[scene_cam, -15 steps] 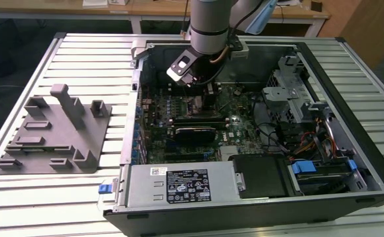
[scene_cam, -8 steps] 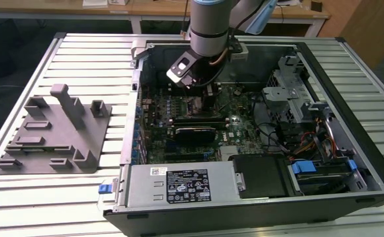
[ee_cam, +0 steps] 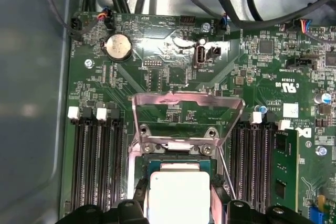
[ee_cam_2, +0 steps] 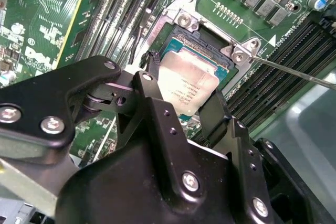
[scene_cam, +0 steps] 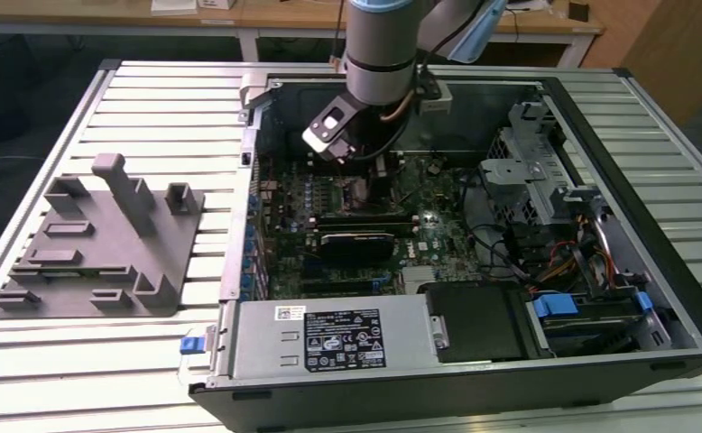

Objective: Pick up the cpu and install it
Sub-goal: 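Place the cpu into insertion slot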

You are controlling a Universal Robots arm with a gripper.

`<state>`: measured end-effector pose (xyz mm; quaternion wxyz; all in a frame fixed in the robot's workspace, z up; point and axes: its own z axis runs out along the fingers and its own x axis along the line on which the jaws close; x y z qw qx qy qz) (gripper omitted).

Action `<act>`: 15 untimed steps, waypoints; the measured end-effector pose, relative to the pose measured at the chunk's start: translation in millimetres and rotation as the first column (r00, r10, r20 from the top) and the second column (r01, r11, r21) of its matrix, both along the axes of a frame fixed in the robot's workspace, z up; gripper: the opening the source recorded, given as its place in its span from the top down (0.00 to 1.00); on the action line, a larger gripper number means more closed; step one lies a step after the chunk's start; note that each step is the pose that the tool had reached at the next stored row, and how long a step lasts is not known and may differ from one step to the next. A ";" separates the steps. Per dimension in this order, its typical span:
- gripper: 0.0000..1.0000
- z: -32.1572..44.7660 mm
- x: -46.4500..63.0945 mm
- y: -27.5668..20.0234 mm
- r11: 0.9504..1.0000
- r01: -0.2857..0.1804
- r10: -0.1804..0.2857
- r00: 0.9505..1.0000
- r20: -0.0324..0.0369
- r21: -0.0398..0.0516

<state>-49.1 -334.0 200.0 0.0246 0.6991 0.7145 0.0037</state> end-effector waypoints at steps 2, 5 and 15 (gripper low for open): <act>0.45 -0.9 -0.4 0.0 1.000 0.009 -0.009 1.000 0.000 0.000; 0.45 -3.1 -0.8 0.0 1.000 0.011 -0.011 1.000 0.000 0.000; 0.45 -8.6 -1.2 -0.2 1.000 0.011 -0.011 1.000 -0.001 0.001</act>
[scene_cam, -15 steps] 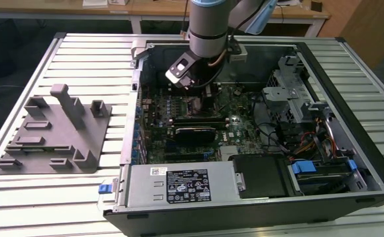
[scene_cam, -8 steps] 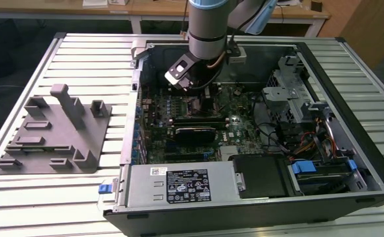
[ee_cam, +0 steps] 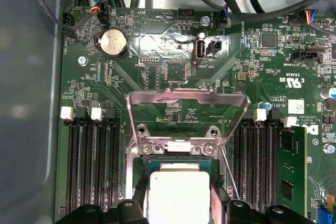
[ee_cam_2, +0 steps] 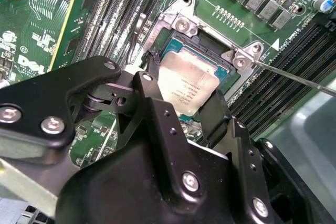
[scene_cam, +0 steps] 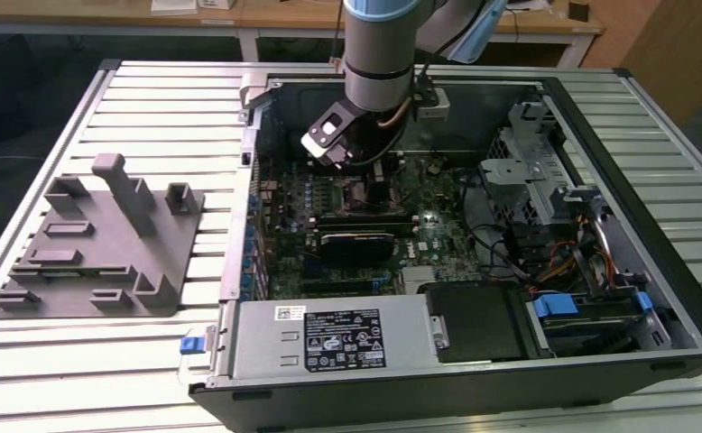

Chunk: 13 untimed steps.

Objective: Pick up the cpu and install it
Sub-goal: 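Place the cpu into insertion slot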

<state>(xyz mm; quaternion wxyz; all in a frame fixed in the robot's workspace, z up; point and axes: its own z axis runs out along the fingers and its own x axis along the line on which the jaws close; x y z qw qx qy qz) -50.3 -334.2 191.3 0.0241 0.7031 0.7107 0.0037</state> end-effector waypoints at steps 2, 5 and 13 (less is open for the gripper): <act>0.45 -0.1 0.1 0.1 1.000 0.000 0.000 1.000 0.000 0.000; 0.45 -0.3 0.1 0.1 1.000 0.000 0.000 1.000 0.000 0.001; 0.38 -0.6 0.1 0.1 1.000 0.000 0.000 1.000 0.001 0.001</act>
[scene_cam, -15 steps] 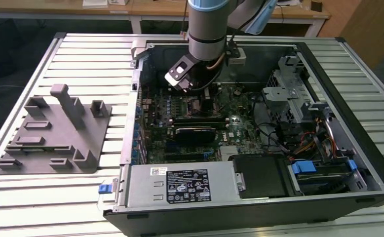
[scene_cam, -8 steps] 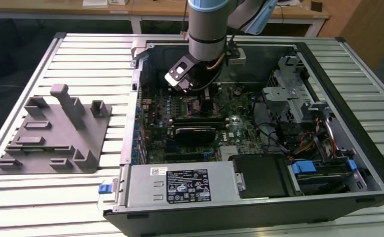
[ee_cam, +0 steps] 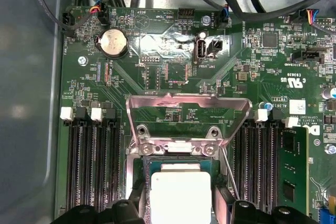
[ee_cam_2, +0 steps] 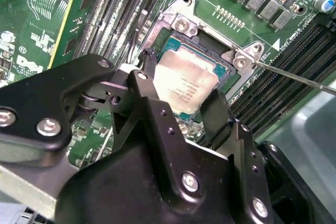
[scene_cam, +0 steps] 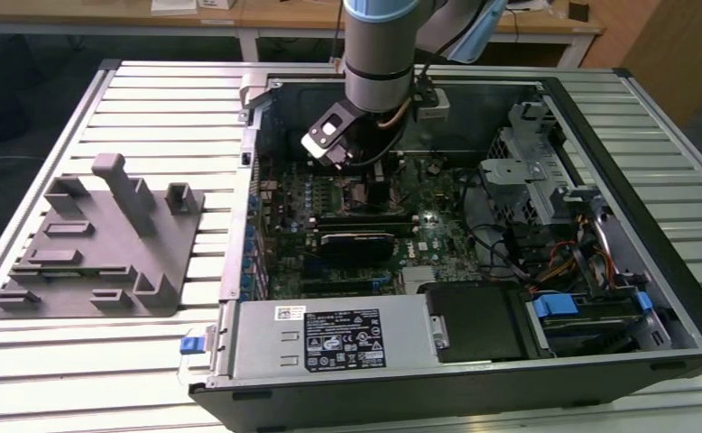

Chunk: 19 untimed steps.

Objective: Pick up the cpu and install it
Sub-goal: 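Place the cpu into insertion slot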

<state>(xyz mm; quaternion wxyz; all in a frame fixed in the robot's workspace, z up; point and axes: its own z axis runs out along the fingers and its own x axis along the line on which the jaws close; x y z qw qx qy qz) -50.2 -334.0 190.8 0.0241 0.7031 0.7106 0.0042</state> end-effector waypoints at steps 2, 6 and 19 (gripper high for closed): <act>0.38 0.3 0.0 0.0 1.000 0.000 0.000 1.000 0.000 0.000; 0.38 2.5 0.0 0.0 1.000 0.000 0.000 1.000 0.000 0.006; 0.38 7.7 -0.2 0.0 1.000 0.000 0.000 1.000 0.000 0.032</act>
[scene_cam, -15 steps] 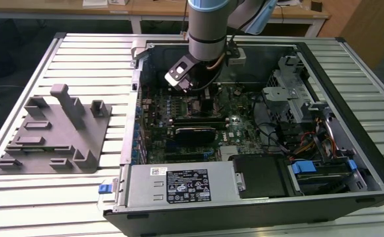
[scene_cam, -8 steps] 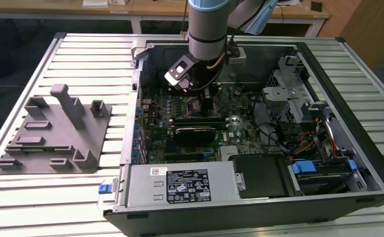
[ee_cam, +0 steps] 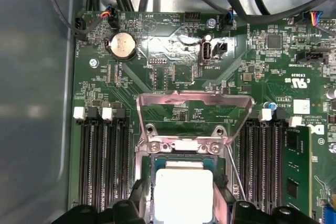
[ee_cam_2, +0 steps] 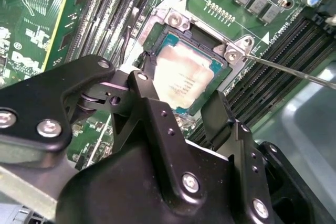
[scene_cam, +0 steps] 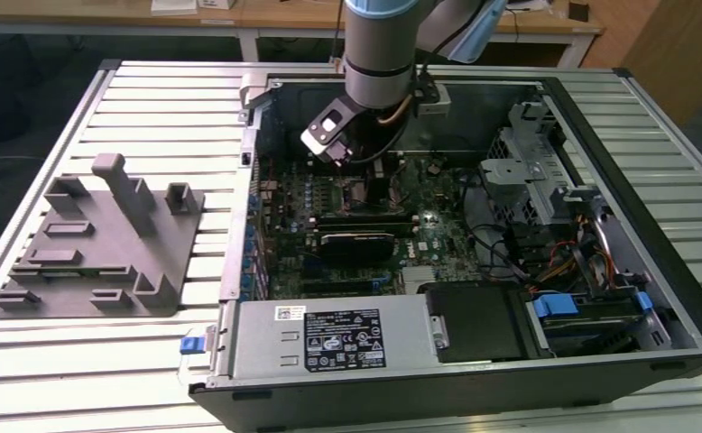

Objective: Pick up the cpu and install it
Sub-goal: 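Place the cpu into insertion slot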

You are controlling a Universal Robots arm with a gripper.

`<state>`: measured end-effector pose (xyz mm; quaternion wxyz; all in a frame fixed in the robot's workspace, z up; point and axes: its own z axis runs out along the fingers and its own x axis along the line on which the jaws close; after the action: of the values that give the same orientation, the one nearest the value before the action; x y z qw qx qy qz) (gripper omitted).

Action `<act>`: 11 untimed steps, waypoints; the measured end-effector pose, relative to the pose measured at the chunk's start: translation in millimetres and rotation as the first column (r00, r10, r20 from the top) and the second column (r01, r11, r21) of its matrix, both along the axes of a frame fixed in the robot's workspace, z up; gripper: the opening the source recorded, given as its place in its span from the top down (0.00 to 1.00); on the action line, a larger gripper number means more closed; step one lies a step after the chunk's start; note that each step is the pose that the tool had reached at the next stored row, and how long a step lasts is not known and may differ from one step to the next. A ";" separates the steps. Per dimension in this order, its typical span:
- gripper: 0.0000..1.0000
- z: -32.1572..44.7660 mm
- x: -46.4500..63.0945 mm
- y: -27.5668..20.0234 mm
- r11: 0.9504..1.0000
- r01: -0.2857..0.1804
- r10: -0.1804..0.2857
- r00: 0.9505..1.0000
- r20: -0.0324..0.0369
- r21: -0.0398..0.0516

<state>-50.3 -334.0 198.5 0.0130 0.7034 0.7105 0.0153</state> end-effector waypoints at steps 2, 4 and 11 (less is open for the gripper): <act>0.38 2.5 0.0 0.0 1.000 0.000 0.000 1.000 0.000 0.000; 0.38 5.0 0.0 0.0 1.000 0.000 0.000 1.000 0.000 0.000; 0.38 8.3 0.0 0.0 1.000 0.000 0.000 1.000 0.000 0.000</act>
<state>-50.3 -334.0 206.8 0.0130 0.7034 0.7105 0.0153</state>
